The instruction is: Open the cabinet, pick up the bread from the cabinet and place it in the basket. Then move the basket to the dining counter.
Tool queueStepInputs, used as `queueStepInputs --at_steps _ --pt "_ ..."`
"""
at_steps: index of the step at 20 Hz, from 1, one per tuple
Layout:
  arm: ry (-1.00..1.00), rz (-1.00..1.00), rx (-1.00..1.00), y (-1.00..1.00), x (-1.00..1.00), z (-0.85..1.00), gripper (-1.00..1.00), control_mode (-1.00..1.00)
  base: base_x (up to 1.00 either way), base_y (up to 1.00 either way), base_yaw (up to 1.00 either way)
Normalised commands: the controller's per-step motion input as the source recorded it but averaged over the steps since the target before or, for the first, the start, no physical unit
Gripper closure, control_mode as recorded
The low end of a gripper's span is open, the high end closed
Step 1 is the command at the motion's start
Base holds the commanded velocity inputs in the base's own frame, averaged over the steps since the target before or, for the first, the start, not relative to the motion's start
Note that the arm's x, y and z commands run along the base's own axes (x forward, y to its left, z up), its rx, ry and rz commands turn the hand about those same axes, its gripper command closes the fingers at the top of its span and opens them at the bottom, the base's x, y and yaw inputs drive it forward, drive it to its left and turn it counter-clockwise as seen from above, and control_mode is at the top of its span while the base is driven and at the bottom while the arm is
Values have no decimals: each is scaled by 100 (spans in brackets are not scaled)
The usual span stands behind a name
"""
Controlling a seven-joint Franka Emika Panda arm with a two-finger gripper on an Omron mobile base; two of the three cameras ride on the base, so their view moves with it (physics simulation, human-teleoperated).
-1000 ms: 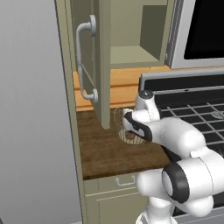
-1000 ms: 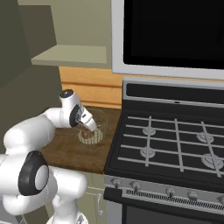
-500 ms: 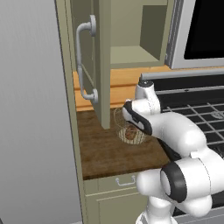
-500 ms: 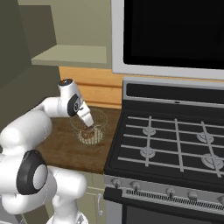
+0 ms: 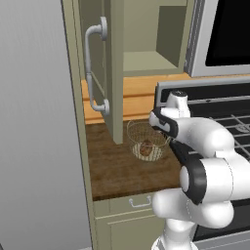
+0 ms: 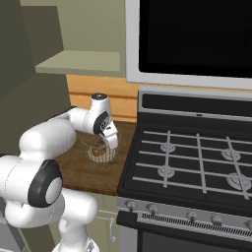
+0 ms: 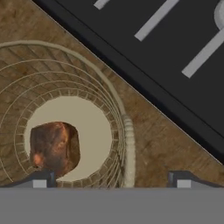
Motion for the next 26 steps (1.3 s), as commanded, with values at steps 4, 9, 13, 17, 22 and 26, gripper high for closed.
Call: queueStepInputs --at_steps 4,9,13,17,22,26 --pt "-2 0 0 0 14 -31 -100 -100 0 0 0" --pt "0 0 0 0 12 -27 -100 -100 0 0 0" --pt "0 0 0 0 6 -21 -100 -100 0 0 0" --pt "0 0 0 0 1 -19 100 -100 0 0 0" --pt "0 0 0 0 0 -2 100 -100 0 0 0" --pt "0 0 0 0 0 0 100 -100 0 0 0"
